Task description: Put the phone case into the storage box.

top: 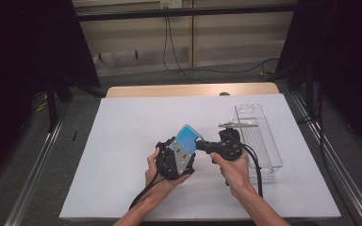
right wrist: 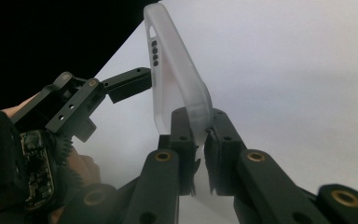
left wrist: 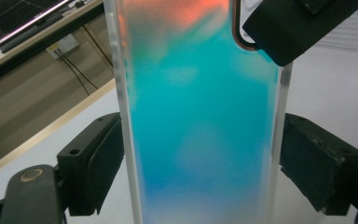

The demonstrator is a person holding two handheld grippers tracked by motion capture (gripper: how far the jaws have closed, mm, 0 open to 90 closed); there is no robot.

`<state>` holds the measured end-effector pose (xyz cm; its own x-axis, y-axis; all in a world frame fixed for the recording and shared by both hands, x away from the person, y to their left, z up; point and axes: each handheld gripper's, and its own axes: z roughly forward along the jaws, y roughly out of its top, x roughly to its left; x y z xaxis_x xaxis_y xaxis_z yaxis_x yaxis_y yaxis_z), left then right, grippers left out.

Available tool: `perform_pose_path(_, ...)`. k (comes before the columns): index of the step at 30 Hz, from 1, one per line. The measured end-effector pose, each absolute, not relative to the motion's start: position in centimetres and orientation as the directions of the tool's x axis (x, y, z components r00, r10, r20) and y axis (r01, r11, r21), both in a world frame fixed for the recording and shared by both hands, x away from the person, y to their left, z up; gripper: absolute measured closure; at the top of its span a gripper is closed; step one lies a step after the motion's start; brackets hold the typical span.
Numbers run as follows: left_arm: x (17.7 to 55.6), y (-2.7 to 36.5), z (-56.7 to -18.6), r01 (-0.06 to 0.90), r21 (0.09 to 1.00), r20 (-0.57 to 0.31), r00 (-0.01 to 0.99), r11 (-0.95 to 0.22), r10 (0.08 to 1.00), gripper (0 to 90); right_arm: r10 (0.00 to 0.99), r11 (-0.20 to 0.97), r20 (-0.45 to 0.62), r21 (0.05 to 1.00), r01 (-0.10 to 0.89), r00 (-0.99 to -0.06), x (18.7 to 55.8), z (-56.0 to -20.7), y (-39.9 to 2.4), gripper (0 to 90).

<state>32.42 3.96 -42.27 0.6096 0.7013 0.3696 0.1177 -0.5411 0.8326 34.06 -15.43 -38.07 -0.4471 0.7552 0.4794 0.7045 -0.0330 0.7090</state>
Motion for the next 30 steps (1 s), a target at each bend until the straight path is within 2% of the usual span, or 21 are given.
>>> perform_pose_path(9, 33.0, 4.4, -42.2, 0.141, 0.849, 0.311, 0.645, -0.509, 0.698, 14.7, 0.764, -0.018, 0.449, 0.733, 0.68, -0.464, 34.0, -37.9, -15.3, 83.2)
perform_pose_path(19, 33.6, 5.2, -41.9, 0.158, 0.867, 0.266, 0.654, -0.472, 0.708, 5.9, 0.783, -0.005, 0.407, 0.76, 0.65, -0.47, 33.9, -37.5, -15.3, 83.4)
perform_pose_path(21, 33.6, 5.4, -41.6, 0.165, 0.878, 0.239, 0.664, -0.45, 0.708, 5.7, 0.789, -0.003, 0.398, 0.765, 0.644, -0.468, 33.9, -37.5, -15.5, 83.5)
perform_pose_path(24, 34.1, 5.9, -41.4, 0.219, 0.891, 0.152, 0.683, -0.399, 0.715, 5.9, 0.793, -0.013, 0.395, 0.771, 0.636, -0.463, 34.0, -37.5, -15.8, 83.5)
perform_pose_path(30, 34.6, 6.8, -41.2, 0.26, 0.898, 0.082, 0.693, -0.355, 0.716, 3.2, 0.794, -0.021, 0.391, 0.783, 0.622, -0.466, 33.9, -37.1, -16.2, 83.6)
